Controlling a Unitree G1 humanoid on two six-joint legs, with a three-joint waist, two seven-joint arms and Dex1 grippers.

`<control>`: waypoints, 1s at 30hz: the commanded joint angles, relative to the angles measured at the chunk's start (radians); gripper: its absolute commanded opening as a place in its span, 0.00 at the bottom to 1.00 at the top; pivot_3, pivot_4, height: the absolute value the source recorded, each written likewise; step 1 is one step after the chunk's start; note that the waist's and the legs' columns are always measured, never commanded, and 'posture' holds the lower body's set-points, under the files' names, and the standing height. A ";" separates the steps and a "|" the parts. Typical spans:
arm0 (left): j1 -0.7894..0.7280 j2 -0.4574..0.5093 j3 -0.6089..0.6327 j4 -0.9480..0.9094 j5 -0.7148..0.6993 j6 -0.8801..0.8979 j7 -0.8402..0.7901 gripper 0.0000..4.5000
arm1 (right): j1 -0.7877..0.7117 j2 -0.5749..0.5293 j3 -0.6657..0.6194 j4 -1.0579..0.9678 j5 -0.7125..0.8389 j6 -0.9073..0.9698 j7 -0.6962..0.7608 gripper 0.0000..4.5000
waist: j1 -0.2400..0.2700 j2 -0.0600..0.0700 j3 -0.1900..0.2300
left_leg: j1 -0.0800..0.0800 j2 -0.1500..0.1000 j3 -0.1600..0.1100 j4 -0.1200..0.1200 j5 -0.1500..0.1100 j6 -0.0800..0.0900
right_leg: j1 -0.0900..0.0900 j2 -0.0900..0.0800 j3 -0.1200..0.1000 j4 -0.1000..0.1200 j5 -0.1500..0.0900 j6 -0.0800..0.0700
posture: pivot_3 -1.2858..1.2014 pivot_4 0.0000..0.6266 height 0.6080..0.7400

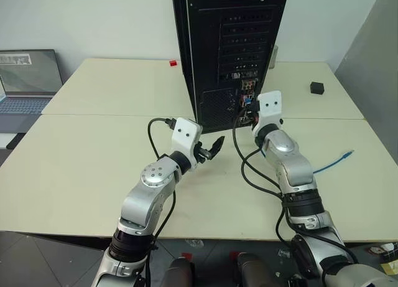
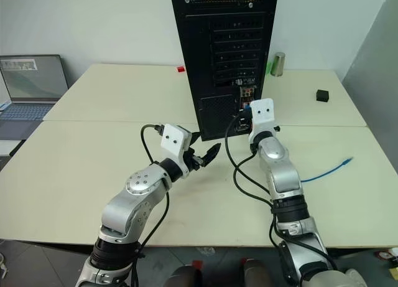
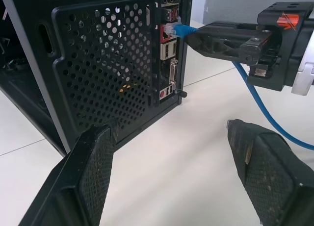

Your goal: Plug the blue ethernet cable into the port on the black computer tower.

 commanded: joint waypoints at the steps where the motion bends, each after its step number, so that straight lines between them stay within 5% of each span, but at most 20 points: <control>1: 0.000 0.000 0.017 -0.049 0.000 -0.008 0.000 0.83 | -0.029 0.004 -0.007 -0.003 -0.006 -0.036 0.002 0.00 | 0.000 0.000 0.000 | 0.000 0.000 0.000 0.000 0.000 0.000 | 0.000 0.000 0.000 0.000 0.000 0.000 | 0.52 0.24 1.00; 30: -0.009 -0.001 0.031 -0.045 0.000 -0.005 -0.001 0.83 | -0.066 0.025 -0.042 0.063 0.014 -0.020 -0.020 0.00 | 0.000 0.000 0.000 | 0.000 0.000 0.000 0.000 0.000 0.000 | 0.000 0.000 0.000 0.000 0.000 0.000 | 0.52 0.24 1.00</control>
